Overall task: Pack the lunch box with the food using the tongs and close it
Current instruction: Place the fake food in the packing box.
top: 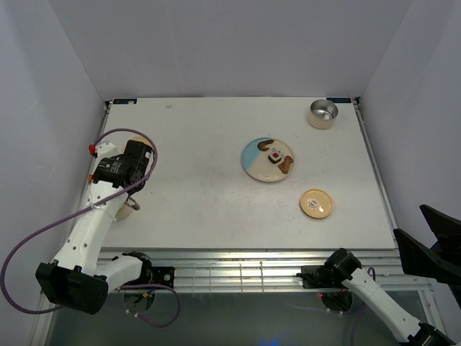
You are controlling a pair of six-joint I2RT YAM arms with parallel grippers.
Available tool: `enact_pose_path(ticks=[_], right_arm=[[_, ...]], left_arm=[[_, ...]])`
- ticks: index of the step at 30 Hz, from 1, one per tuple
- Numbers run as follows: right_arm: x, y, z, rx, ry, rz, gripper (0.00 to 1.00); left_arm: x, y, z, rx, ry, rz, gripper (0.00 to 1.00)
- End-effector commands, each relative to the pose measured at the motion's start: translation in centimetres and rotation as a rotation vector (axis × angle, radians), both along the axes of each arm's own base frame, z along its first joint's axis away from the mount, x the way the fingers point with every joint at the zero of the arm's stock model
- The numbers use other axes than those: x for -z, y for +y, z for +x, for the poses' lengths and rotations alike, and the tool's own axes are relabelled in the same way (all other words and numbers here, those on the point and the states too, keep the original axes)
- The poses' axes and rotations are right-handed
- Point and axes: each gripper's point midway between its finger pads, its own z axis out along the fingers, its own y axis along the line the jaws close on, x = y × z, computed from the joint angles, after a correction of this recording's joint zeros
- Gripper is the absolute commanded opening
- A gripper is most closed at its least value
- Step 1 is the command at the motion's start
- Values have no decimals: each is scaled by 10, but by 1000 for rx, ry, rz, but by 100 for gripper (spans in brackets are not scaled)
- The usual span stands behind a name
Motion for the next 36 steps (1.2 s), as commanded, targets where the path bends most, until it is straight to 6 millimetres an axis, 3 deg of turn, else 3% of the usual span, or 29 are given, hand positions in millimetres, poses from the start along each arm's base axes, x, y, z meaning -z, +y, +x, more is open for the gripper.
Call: enact_pose_path(ticks=[1, 7, 9, 25, 28, 31, 36], right_arm=[[-17, -17, -23, -18, -84, 50, 99], [-22, -14, -26, -41, -88, 54, 98], [-22, -4, -19, -62, -63, 34, 99], [-29, -1, -20, -82, -47, 49, 99], [-33, -6, -24, -76, -50, 54, 99], [-44, -13, -32, -76, -70, 71, 99], [-53, -20, -39, -79, -89, 88, 99]], left_arm=[[0, 2, -7, -39, -56, -41, 34], [28, -3, -18, -85, 1, -96, 34], [30, -2, -24, -123, 12, -97, 32], [23, -3, -37, -90, -38, -138, 40], [22, -4, -38, -87, -49, -145, 41], [23, -5, -37, -76, -54, -155, 49], [21, -7, -38, -60, -67, -167, 49]])
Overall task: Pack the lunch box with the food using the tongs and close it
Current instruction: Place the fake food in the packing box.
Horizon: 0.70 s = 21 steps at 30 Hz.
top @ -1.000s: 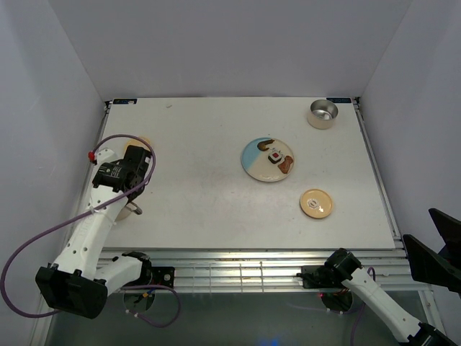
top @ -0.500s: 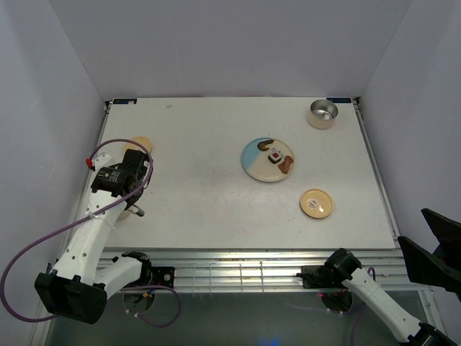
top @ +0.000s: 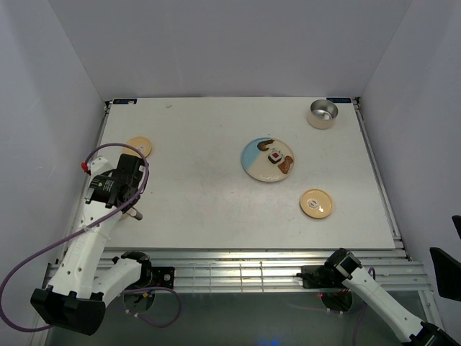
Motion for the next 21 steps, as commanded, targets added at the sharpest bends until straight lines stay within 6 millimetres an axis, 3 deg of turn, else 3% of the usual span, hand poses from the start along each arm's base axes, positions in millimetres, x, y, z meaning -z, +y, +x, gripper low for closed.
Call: enact_pose_path(ticks=[1, 15, 21], right_arm=[[-7, 4, 3, -13, 7, -3, 99], [-12, -7, -8, -15, -5, 19, 100], [-13, -8, -10, -18, -8, 22, 100]], left_arm=[[0, 4, -9, 5, 9, 6, 49], [-1, 2, -10, 19, -10, -7, 49], [0, 1, -9, 16, -1, -6, 54]])
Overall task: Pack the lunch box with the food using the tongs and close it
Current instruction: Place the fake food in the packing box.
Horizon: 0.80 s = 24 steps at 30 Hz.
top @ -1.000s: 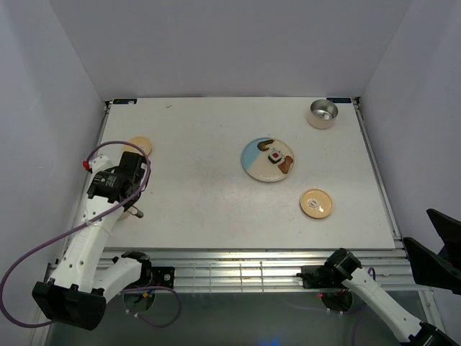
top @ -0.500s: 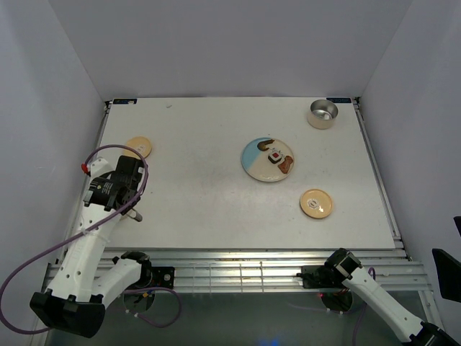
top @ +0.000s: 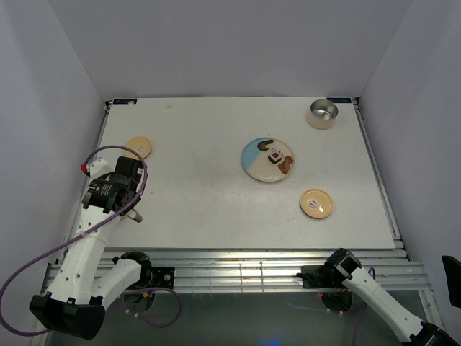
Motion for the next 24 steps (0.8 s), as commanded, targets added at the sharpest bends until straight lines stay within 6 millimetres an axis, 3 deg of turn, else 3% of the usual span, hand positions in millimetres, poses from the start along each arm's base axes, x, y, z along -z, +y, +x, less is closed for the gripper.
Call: enact_pose_path(ticks=[1, 10, 13, 14, 16, 18, 20, 24], right_arm=[[-7, 7, 6, -14, 13, -7, 100], [-6, 2, 4, -8, 16, 2, 100], [-3, 4, 7, -2, 26, -9, 100], [-1, 6, 9, 0, 35, -14, 100], [3, 11, 16, 6, 48, -28, 100], [9, 23, 28, 5, 73, -50, 100], [19, 41, 43, -14, 108, -88, 100], [37, 73, 67, -54, 177, -157, 100]], left_arm=[[0, 5, -3, -11, 12, 21, 54], [-1, 5, 2, 0, 20, 35, 53], [-13, 2, 13, 49, 24, 46, 49], [-25, -1, 19, 63, -6, 33, 49], [-35, -15, 33, 145, -42, -21, 49], [-54, -29, 51, 207, -144, -71, 48], [-61, -46, 62, 319, -178, -119, 48], [-56, -55, 80, 354, -184, -130, 47]])
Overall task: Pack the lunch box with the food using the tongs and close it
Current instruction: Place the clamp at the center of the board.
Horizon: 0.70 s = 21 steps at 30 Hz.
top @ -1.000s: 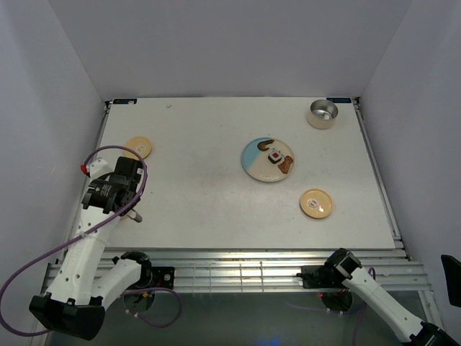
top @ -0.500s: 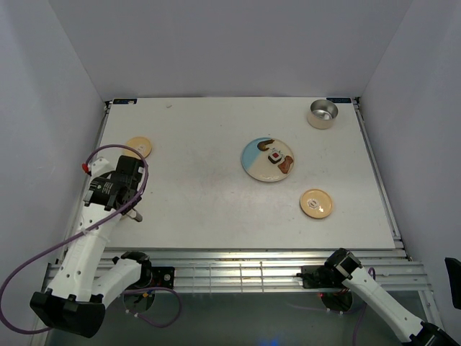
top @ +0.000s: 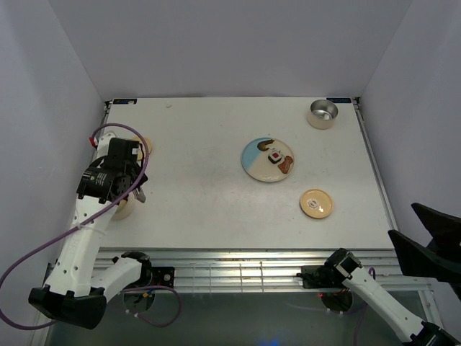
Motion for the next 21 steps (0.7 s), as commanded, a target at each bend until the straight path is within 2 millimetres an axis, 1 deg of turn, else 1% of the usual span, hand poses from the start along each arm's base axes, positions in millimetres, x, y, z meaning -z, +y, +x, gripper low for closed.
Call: enact_pose_path(ticks=[1, 2, 3, 4, 5, 6, 7, 8, 9, 10, 11, 13, 14, 15, 16, 17, 18, 19, 20, 21], right_arm=[[6, 32, 25, -45, 65, -48, 100], [10, 37, 30, -45, 79, -55, 100], [15, 45, 37, -48, 96, -66, 100], [20, 53, 44, -56, 117, -84, 100], [24, 59, 48, -70, 132, -94, 100], [28, 66, 53, -77, 150, -111, 100], [39, 79, 65, -85, 198, -151, 100], [44, 82, 68, -85, 210, -159, 100], [49, 87, 75, -81, 231, -174, 100], [61, 93, 83, -75, 256, -193, 100], [62, 95, 87, -69, 256, -190, 100], [69, 98, 95, -50, 270, -194, 100], [74, 100, 102, -31, 281, -195, 100], [78, 103, 108, -20, 301, -200, 100], [82, 104, 113, -9, 314, -205, 100], [91, 107, 120, 7, 333, -215, 100], [97, 113, 126, 9, 350, -228, 100], [102, 115, 130, 13, 359, -234, 100], [115, 120, 137, 18, 383, -250, 100], [115, 123, 140, 20, 375, -239, 100]], left_arm=[[-8, -23, 29, 138, -78, -53, 47], [-6, -39, 32, 212, -89, -110, 45], [-5, -48, 41, 257, -124, -129, 43], [-8, -56, 45, 287, -152, -158, 43], [-12, -72, 46, 353, -177, -216, 43], [-22, -79, 56, 382, -240, -240, 42], [-29, -90, 62, 418, -283, -278, 42], [-26, -92, 61, 421, -275, -281, 42], [-32, -100, 67, 444, -306, -298, 42], [-29, -104, 70, 450, -306, -309, 42], [-27, -121, 68, 514, -303, -330, 42], [-16, -128, 79, 509, -297, -283, 43], [-7, -142, 80, 541, -292, -268, 43], [7, -148, 85, 547, -266, -245, 44], [14, -155, 88, 573, -259, -239, 45], [22, -167, 91, 608, -265, -231, 45], [37, -170, 97, 606, -234, -218, 45], [42, -173, 100, 609, -229, -214, 45], [42, -177, 106, 619, -251, -206, 45], [43, -178, 110, 619, -255, -200, 45]])
